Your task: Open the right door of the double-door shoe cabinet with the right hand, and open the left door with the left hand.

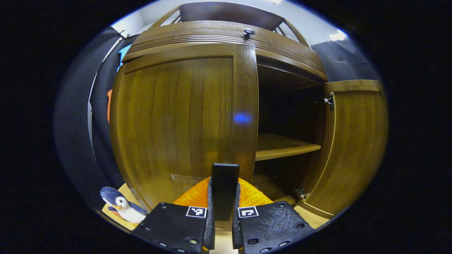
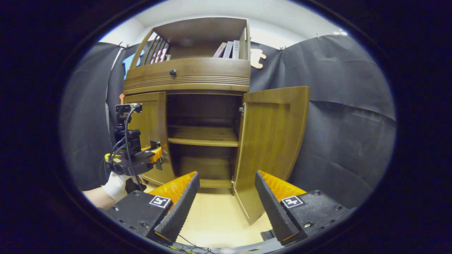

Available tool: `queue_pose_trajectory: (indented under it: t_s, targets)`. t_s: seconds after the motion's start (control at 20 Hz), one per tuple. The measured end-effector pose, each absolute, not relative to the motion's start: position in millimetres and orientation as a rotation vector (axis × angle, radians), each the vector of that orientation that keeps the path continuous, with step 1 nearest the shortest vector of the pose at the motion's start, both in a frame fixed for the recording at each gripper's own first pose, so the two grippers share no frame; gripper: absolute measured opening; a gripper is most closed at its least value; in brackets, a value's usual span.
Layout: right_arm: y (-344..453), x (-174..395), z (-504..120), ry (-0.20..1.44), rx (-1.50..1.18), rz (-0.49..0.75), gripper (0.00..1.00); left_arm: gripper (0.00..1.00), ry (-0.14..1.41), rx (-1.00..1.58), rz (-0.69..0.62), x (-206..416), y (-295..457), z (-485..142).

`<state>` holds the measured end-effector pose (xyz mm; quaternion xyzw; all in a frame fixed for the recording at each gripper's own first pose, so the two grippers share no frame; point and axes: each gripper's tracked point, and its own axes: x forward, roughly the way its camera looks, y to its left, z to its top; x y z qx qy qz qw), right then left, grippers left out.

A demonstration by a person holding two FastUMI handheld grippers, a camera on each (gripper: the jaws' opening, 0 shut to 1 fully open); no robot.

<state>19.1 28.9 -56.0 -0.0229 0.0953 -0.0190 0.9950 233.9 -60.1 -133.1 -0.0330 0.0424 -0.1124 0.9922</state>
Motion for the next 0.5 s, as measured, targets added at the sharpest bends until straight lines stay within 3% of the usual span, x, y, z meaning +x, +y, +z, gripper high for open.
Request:
queue_pose_trajectory:
  t_s: [0.5]
  targets:
    - [42.2,2.6,-60.7,0.197,-0.033,0.036,0.99,0.18,0.093,-0.057,-0.178,165.5,-19.0,-132.3]
